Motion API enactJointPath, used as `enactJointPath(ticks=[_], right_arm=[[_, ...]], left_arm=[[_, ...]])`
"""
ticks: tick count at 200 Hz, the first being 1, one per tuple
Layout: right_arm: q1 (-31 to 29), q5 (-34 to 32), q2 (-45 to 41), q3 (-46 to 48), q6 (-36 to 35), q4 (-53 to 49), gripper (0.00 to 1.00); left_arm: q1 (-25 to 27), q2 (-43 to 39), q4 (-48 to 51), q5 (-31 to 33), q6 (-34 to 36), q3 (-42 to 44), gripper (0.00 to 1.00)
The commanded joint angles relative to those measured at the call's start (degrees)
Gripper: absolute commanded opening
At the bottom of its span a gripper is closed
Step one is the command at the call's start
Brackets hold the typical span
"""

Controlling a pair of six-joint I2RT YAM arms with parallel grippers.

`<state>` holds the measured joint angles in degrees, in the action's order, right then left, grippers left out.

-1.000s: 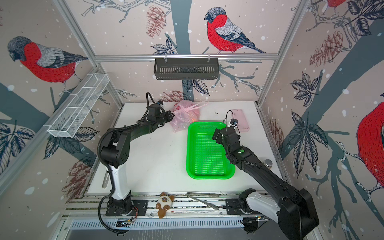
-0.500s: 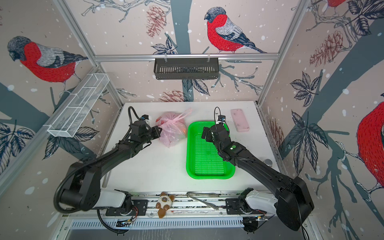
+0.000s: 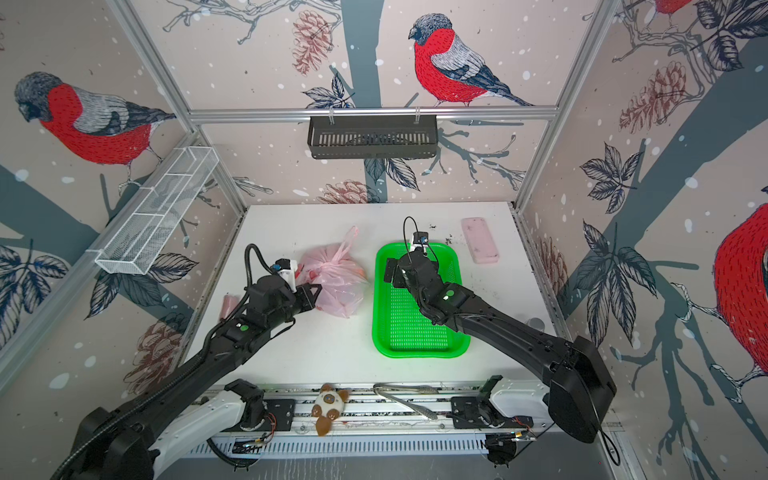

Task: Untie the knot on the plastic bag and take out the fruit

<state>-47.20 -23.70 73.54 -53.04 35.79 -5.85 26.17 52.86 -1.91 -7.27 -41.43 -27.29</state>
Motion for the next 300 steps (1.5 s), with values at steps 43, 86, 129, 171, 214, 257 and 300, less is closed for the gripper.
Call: enactJointPath(ticks=[43,86,129,171,214,257,300], right_arm=[[-6.34,-2.64,5.86,-6.62,-0.52,-2.57,0.98],[-9.94,-2.75,11.91,-12.03,-0.85,-3.74,0.97],[-12.46,-2.21,18.33,-19.04,-1.94,-4.54,0.95],[-13.62,0.78,25.43,-25.93,-3.18,-5.04,0.86],[-15.32,5.13,32.29,-33.27,-4.41,-6.60,0.76],[-18.11,8.55,36.23,-37.23,-2.66,-7.52,0.68],[-19.51,7.09,37.22,-36.47,1.06,-8.48,0.66]], left_arm=[[4.59,0.38,0.68,2.70,-3.62,-1.08,0.33],[4.59,-0.61,11.53,5.97,-0.43,-6.70,0.63],[4.50,-4.30,23.69,12.27,1.26,-11.25,0.73],[-0.83,-8.56,26.87,15.32,3.94,-13.31,0.76],[-6.90,-5.84,24.33,8.05,8.00,-15.72,0.78],[-7.25,-3.42,23.69,5.75,9.01,-16.33,0.78],[-7.25,-6.31,24.83,-1.34,8.65,-13.54,0.83]])
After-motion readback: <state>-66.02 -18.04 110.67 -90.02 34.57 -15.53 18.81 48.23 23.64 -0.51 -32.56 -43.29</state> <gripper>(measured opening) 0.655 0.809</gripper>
